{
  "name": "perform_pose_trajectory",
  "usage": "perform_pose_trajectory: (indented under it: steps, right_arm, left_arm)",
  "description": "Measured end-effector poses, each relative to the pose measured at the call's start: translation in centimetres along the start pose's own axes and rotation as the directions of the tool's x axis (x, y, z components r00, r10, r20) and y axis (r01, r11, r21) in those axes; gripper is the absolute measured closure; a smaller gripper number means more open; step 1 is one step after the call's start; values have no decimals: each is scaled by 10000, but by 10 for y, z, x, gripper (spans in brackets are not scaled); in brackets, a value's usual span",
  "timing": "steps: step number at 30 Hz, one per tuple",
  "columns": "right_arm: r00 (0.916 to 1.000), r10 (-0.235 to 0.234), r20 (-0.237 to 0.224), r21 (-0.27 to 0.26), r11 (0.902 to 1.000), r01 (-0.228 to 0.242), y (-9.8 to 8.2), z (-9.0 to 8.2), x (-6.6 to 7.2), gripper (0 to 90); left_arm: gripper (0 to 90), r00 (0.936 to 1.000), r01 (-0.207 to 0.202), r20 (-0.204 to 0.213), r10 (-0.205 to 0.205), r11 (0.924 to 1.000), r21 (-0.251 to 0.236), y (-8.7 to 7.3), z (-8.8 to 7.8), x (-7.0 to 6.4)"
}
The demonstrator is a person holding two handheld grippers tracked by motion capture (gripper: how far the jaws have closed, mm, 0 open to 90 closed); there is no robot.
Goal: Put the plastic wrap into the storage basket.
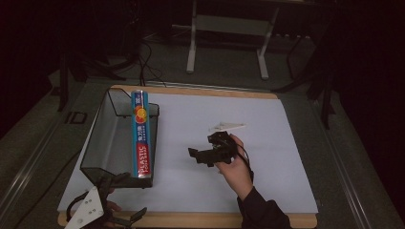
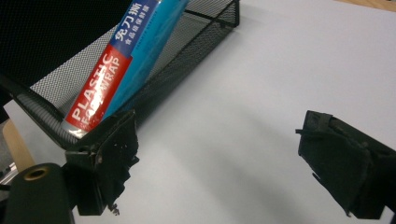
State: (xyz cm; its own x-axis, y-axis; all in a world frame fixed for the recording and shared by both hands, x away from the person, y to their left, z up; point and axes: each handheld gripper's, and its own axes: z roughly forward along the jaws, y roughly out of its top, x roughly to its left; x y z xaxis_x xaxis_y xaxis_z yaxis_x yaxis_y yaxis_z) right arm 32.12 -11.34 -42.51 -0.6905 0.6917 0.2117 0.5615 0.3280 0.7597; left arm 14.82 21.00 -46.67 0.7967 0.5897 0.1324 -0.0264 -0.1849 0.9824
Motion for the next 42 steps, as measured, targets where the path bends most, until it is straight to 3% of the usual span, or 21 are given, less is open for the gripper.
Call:
perform_pose_trajectory:
  steps: [13, 17, 27, 32, 42]
  right_arm:
    - [9997, 222, 70, -32, 9997, -221, -42, -30, -19, 117]
    - [9999, 6, 157, -170, 9999, -4, -54, -39, -19, 117]
    - [9995, 118, 285, -202, 9997, -112, -74, -61, -27, 117]
    - [9980, 300, 558, -341, 9990, -281, -84, -72, -33, 117]
    - [9960, 224, 861, -177, 9996, -210, -105, -81, -45, 117]
  left_arm:
    - [6, 10000, -69, -46, 69, 10000, 44, 0, 1, 0]
    - [6, 10000, -54, -37, 54, 10000, 47, 0, 1, -1]
    - [6, 10000, -58, -33, 58, 10000, 55, 0, 1, -1]
    - [6, 10000, -77, -17, 77, 9999, 76, 0, 1, -1]
    - [6, 10000, -85, 9, 85, 9999, 70, 0, 1, -1]
